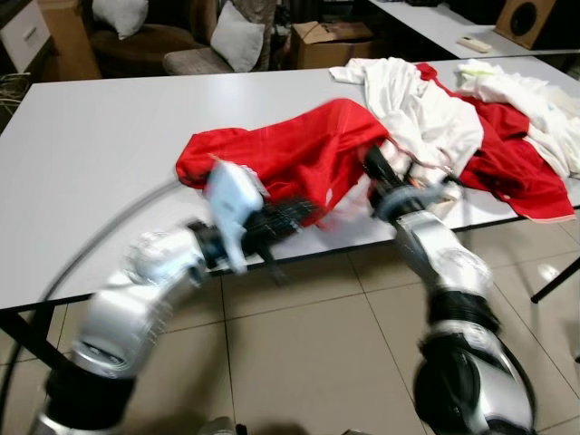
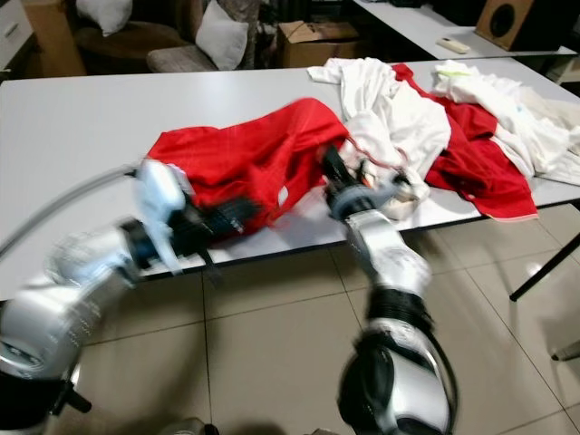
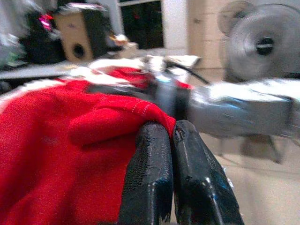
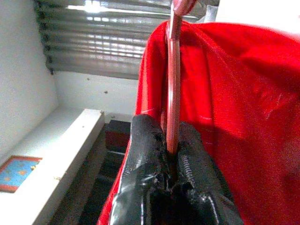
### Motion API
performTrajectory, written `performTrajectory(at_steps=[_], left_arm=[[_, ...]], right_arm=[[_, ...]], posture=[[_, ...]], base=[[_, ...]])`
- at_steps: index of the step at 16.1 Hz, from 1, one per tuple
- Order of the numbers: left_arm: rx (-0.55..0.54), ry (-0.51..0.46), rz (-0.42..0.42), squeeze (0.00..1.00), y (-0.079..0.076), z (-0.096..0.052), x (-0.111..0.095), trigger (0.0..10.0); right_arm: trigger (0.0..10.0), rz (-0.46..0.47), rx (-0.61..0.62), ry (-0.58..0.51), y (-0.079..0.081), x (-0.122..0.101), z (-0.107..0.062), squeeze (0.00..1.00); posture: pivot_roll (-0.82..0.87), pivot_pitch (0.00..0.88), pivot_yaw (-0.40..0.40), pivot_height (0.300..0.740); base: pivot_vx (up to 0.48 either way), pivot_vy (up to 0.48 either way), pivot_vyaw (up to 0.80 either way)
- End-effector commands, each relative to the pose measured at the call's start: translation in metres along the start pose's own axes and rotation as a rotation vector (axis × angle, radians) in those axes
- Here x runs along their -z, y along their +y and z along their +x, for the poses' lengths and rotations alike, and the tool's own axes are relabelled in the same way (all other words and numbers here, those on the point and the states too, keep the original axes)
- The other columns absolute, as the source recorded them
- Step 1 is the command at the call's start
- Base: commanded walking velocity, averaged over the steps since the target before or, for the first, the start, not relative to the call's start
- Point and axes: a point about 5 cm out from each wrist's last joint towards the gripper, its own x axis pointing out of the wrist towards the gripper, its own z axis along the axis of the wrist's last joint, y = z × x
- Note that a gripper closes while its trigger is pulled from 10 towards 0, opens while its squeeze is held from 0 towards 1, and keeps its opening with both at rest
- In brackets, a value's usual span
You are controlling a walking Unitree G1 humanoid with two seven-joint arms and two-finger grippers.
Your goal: Hang hanger
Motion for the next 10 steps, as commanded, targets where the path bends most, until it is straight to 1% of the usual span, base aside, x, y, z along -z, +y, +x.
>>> performTrajectory(at_steps=[1, 2, 3, 5, 6, 7, 8, 10], left_arm=[[0.027, 0.012, 0.0, 0.0, -0.005, 0.001, 0.0, 0.0], [0.049, 0.023, -0.009, 0.0, -0.008, 0.002, 0.001, 0.0], [0.075, 0.054, -0.008, 0.0, -0.012, 0.001, 0.004, 0.0], [0.075, 0.102, 0.003, 0.0, -0.012, -0.002, 0.009, 0.0], [0.024, 0.133, 0.035, 0.0, -0.007, -0.004, 0.013, 0.0], [-0.055, 0.168, 0.059, 0.0, 0.002, -0.006, 0.017, 0.0], [-0.09, 0.18, 0.062, 0.0, 0.006, -0.008, 0.018, 0.0], [-0.388, 0.236, 0.152, 0.0, 0.046, -0.025, 0.019, 0.0]], right_arm=[[10.0, 0.01, 0.02, -0.043, -0.001, -0.003, 0.003, 0.0], [10.0, 0.017, 0.033, -0.045, -0.001, 0.001, 0.008, 0.0], [10.0, 0.044, 0.039, -0.049, 0.001, 0.007, 0.014, 0.0], [10.0, 0.063, 0.039, -0.053, 0.004, 0.012, 0.019, 0.0], [10.0, 0.088, 0.032, -0.059, 0.006, 0.014, 0.023, 0.0], [10.0, 0.12, 0.023, -0.069, 0.008, 0.014, 0.025, 0.0], [10.0, 0.133, 0.02, -0.072, 0.008, 0.014, 0.026, 0.0], [10.0, 0.179, 0.001, -0.096, 0.01, 0.009, 0.027, 0.0]], posture=[[-0.04, 0.0, -0.015, 0.74], [-0.04, 0.0, -0.017, 0.74], [-0.03, 0.0, -0.02, 0.74], [-0.03, 0.0, -0.019, 0.74], [-0.03, 0.0, -0.026, 0.74], [-0.03, 0.0, -0.028, 0.74], [-0.03, 0.0, -0.028, 0.74], [-0.02, 0.0, -0.033, 0.74]], base=[[0.0, 0.0, 0.0], [0.0, 0.0, 0.0], [0.0, 0.0, 0.0], [0.0, 0.0, 0.0], [0.0, 0.0, 0.0], [0.0, 0.0, 0.0], [0.0, 0.0, 0.0], [0.0, 0.0, 0.0]])
